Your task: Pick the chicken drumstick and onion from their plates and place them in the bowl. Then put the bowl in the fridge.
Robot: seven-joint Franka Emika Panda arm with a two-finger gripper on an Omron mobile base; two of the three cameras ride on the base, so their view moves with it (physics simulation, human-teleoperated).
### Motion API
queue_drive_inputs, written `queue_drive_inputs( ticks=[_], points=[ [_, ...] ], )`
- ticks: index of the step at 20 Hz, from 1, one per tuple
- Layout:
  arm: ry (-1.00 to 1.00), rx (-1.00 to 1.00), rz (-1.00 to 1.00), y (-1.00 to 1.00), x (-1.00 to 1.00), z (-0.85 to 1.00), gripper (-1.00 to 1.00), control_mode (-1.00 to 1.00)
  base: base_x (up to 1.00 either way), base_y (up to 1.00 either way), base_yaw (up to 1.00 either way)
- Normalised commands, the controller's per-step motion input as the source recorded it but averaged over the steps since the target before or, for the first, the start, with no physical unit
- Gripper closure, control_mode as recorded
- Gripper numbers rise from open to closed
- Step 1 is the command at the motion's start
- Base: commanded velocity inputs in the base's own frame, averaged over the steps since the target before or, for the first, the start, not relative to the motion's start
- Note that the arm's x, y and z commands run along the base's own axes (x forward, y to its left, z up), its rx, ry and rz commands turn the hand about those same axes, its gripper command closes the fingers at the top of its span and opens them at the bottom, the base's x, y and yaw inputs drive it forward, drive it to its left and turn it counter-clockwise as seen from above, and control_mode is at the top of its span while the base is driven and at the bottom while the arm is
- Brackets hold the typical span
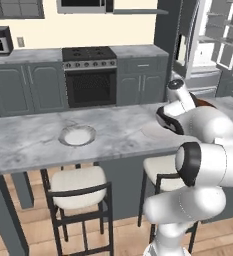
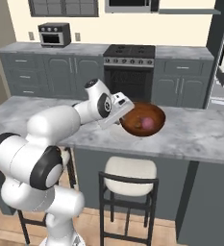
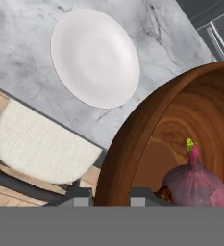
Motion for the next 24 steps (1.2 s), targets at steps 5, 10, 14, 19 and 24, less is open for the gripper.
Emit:
queue_drive_inputs(
  ticks=[5, 10, 14, 19, 24],
  points=[
    [0.00, 0.00, 0.00, 0.00, 0.00, 0.00, 1.00, 1.00, -0.26, -0.44, -0.25],
    [0.00, 0.00, 0.00, 0.00, 0.00, 0.00, 1.00, 1.00, 0.00, -0.71, -0.12],
    [0.00, 0.00, 0.00, 0.00, 0.00, 0.00, 1.00, 1.00, 0.00, -0.74, -0.18],
    [0.00, 0.00, 0.00, 0.00, 0.00, 0.00, 1.00, 1.00, 0.11, -0.75, -0.08],
    [0.00, 0.00, 0.00, 0.00, 0.00, 0.00, 1.00, 1.00, 0.24, -0.69, 0.00]
  ],
)
